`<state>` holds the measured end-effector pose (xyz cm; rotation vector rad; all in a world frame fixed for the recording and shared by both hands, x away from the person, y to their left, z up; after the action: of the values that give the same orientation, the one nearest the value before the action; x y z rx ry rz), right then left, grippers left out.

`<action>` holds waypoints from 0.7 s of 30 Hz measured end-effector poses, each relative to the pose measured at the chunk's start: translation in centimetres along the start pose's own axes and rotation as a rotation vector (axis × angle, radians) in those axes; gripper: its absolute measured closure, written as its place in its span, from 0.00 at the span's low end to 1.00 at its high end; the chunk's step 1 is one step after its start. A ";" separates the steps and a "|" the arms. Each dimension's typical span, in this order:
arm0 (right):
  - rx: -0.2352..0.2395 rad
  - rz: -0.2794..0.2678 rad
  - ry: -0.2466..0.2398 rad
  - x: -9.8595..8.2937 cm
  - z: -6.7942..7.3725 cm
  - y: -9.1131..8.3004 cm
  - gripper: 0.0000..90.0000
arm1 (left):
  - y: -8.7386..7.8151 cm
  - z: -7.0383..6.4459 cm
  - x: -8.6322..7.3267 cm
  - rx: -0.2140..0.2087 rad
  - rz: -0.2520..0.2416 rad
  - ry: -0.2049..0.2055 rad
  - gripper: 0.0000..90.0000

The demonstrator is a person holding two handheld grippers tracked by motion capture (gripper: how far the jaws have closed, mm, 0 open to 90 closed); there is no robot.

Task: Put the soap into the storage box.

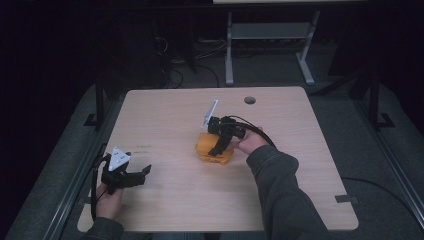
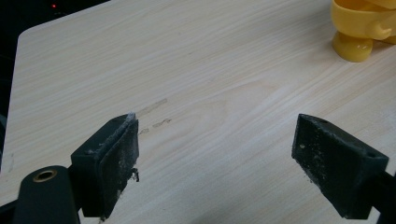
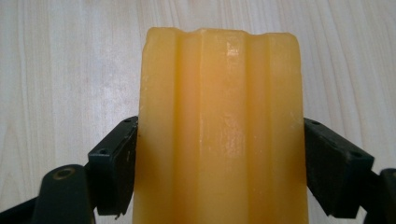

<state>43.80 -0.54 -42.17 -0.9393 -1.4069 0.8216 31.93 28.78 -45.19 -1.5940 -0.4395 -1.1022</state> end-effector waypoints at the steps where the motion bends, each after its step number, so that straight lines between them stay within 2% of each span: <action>1: 0.002 0.000 0.001 0.0 0.0 0.0 0.23 | 0.0 0.0 0.0 0.000 0.001 0.000 0.16; 21: -0.009 -0.025 0.014 -0.4 0.1 0.3 0.22 | 0.0 0.0 0.0 0.000 0.000 0.000 0.16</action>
<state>43.73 -0.81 -42.58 -0.9311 -1.4089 0.7890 31.91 28.75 -45.17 -1.5945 -0.4395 -1.1023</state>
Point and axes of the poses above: each handheld gripper's, and its own axes: y roughly forward along the jaws, x roughly out of its top, z roughly to its left, the point moved 4 cm from there along y, roughly forward along the jaws, and after that the axes turned 7 degrees about -y, right-handed, at the moved point
